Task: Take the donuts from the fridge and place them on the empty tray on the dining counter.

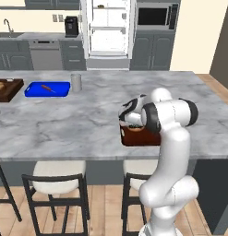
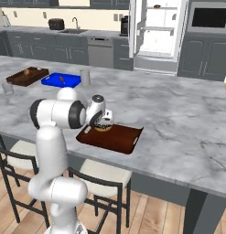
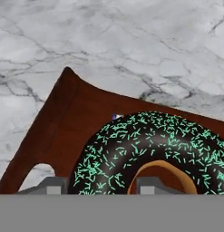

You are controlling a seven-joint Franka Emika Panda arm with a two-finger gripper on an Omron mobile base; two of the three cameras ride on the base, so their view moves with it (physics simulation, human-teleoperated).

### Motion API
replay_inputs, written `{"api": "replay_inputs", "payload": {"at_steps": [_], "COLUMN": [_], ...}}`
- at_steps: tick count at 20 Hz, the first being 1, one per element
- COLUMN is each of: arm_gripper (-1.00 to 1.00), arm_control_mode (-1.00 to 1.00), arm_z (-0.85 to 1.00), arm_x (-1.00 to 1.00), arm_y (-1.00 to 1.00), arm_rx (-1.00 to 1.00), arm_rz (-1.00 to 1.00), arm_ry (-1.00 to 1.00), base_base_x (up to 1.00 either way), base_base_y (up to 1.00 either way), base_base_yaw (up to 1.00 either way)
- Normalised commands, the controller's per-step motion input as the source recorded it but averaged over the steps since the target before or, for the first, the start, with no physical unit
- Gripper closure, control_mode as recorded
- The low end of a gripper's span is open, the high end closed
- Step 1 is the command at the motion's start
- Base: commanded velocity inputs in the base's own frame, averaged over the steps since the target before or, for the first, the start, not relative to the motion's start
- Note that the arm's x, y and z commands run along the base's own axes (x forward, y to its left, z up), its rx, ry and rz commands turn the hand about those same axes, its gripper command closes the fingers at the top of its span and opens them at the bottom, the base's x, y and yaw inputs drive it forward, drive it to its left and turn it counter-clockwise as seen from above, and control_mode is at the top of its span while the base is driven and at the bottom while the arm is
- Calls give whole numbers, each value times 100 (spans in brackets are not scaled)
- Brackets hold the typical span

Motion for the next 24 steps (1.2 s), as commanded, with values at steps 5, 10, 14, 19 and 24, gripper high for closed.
{"api": "replay_inputs", "payload": {"at_steps": [5,10,14,19,24], "arm_gripper": [-100,-100,-100,-100,-100], "arm_control_mode": [-100,-100,-100,-100,-100], "arm_z": [0,9,67,78,100], "arm_x": [-13,-43,-32,-58,-100], "arm_y": [-22,-17,24,19,-16], "arm_rx": [0,0,-2,-4,0], "arm_rz": [0,0,2,2,0], "arm_ry": [0,0,-1,-3,-34], "base_base_x": [0,0,0,0,0], "base_base_y": [0,0,0,0,0], "base_base_yaw": [0,0,0,0,0]}}
